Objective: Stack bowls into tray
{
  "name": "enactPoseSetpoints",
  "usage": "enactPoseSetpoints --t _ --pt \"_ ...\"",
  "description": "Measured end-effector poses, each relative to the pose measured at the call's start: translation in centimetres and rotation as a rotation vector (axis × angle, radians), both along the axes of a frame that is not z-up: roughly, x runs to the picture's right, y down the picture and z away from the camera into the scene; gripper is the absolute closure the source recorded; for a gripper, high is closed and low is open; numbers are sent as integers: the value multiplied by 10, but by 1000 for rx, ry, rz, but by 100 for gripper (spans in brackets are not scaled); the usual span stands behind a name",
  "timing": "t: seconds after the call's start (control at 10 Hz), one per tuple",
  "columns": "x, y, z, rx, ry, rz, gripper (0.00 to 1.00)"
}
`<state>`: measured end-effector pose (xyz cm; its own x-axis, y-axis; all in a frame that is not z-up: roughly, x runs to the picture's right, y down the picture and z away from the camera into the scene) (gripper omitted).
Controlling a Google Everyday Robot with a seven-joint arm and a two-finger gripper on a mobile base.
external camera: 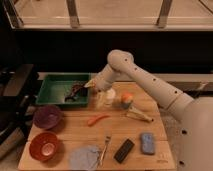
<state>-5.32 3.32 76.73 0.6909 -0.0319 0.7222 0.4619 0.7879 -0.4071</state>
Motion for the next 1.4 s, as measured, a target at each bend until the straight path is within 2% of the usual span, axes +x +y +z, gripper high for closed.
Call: enactPoseSetpoints --t 0.2,0.5,0.7,0.9,1.0,1.2,1.3,1.4 --pt "0 0 0 0 0 -3 20" --pt "-17 -5 8 36 -22 -77 20" --pt "-56 -8 20 112 -53 -154 20" --pt "-97 -11 31 182 -105 -208 20" --pt "-120 -12 36 230 -158 -236 20" --pt "-152 -14 38 261 -253 -285 20" --pt "-163 -14 37 271 -285 -299 20" --pt "-163 -14 38 271 -287 -301 20"
